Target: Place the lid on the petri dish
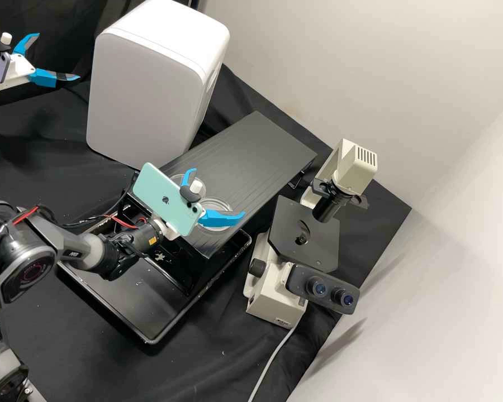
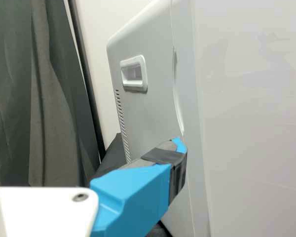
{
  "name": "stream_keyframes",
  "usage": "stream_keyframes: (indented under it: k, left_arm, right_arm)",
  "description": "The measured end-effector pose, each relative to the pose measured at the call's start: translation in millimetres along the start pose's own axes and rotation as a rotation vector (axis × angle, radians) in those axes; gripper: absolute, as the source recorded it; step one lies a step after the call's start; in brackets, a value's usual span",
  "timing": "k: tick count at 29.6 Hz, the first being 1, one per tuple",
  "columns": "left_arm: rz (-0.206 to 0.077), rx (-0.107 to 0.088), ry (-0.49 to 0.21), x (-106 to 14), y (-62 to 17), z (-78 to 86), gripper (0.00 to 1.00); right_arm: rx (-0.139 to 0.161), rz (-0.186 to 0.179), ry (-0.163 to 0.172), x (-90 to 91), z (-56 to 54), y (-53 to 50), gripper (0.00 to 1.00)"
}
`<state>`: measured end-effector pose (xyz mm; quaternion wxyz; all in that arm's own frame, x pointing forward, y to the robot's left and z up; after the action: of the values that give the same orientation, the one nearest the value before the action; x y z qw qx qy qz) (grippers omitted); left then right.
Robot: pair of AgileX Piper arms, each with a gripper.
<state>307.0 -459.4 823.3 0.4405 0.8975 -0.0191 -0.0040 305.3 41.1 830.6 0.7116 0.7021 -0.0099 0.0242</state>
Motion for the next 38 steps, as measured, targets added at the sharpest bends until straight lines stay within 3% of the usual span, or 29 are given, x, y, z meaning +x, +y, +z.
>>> stream_keyframes:
  k: [12, 17, 20, 22, 25, 28, 32, 38]
  left_arm:
    - [0.000, 0.001, -0.002, 0.0, 0.0, 0.1, 1.00]
    - [-0.009, -0.060, -0.036, -2.6, -3.6, 10.4, 1.00]
    - [-0.023, -0.081, -0.082, -8.5, -11.7, 25.7, 1.00]
    - [-0.052, -0.092, -0.115, -14.8, -19.1, 39.1, 1.00]
    - [-0.074, -0.096, -0.201, -23.0, -28.7, 64.0, 1.00]
    - [-0.073, -0.092, -0.273, -32.5, -37.3, 79.0, 1.00]
    - [-0.084, -0.096, -0.341, -44.7, -47.3, 87.8, 1.00]
    - [-0.157, -0.086, -0.416, -62.1, -59.6, 93.9, 1.00]
  right_arm:
    - [0.000, 0.000, 0.000, 0.0, 0.0, 0.0, 1.00]
    - [0.000, 0.000, 0.000, 0.0, 0.0, 0.0, 1.00]
    - [0.000, 0.000, 0.000, 0.0, 0.0, 0.0, 1.00]
    - [0.000, 0.000, 0.000, 0.0, 0.0, 0.0, 1.00]
    - [0.000, 0.000, 0.000, 0.0, 0.0, 0.0, 1.00]
    - [0.000, 0.000, 0.000, 0.0, 0.0, 0.0, 1.00]
    - [0.000, 0.000, 0.000, 0.0, 0.0, 0.0, 1.00]
    - [0.000, 0.000, 0.000, 0.0, 0.0, 0.0, 1.00]
